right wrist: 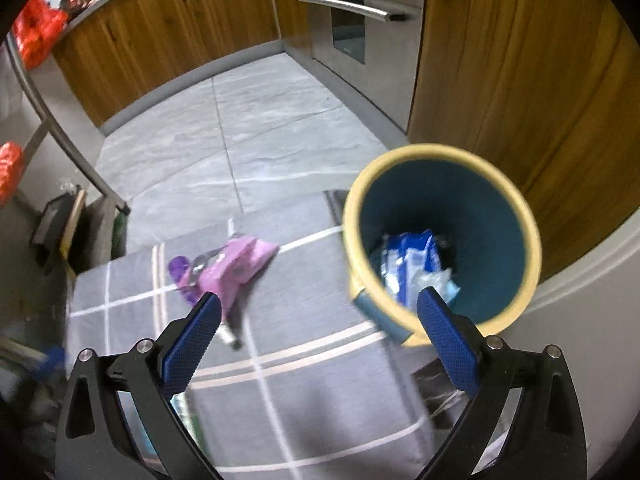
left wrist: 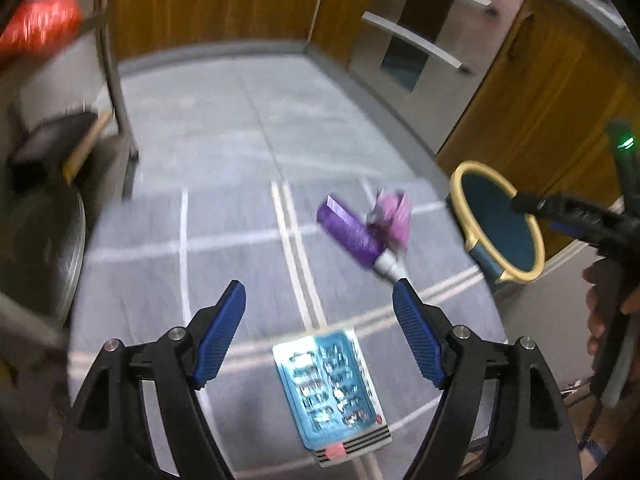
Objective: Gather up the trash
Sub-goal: 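Grasp the blue blister pack with the left tool, then grasp the pink snack wrapper with the right tool while the left tool holds the blister pack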
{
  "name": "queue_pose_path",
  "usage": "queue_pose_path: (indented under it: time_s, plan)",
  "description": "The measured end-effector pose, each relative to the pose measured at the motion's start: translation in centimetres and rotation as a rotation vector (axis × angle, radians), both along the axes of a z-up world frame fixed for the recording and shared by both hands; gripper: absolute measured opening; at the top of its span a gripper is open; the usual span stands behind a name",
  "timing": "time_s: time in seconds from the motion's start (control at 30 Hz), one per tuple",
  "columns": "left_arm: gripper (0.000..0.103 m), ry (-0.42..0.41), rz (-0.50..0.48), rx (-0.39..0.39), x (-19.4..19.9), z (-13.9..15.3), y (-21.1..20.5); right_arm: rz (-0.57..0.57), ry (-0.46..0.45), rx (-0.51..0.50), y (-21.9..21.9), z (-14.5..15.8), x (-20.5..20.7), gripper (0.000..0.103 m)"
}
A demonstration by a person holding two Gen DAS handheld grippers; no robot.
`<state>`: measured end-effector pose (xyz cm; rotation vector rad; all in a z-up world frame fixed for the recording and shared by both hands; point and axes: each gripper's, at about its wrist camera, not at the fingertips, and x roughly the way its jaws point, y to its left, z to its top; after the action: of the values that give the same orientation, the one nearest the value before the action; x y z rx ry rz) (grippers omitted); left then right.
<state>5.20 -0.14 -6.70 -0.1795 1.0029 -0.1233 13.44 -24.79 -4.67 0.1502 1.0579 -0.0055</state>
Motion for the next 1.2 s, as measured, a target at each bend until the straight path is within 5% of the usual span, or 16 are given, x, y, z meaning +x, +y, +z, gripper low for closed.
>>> queue_pose_path:
  time_s: [0.2, 0.5, 0.6, 0.9, 1.2]
  plan:
    - [0.075, 0.113, -0.009, 0.078, -0.9, -4.7, -2.8, 0.074, 0.026, 0.022, 2.4, -1.0, -0.1, 0.097]
    - [0.075, 0.233, 0.029, 0.086, -0.7, -8.4, -3.0, 0.083, 0.040, -0.007, 2.0, -1.5, 0.1, 0.097]
    - [0.067, 0.258, 0.037, 0.079, -0.8, -8.9, -2.6, 0.093, 0.038, -0.011, 2.2, -1.6, 0.2, 0.097]
    - [0.066, 0.197, 0.076, 0.087, -0.3, -6.3, -1.6, 0.134, 0.046, 0.005, 3.2, -2.4, 1.1, 0.097]
    - [0.066, 0.006, -0.004, 0.201, 1.5, -1.4, -2.3, 0.122, 0.015, 0.060, 4.8, -4.2, 3.7, 0.097]
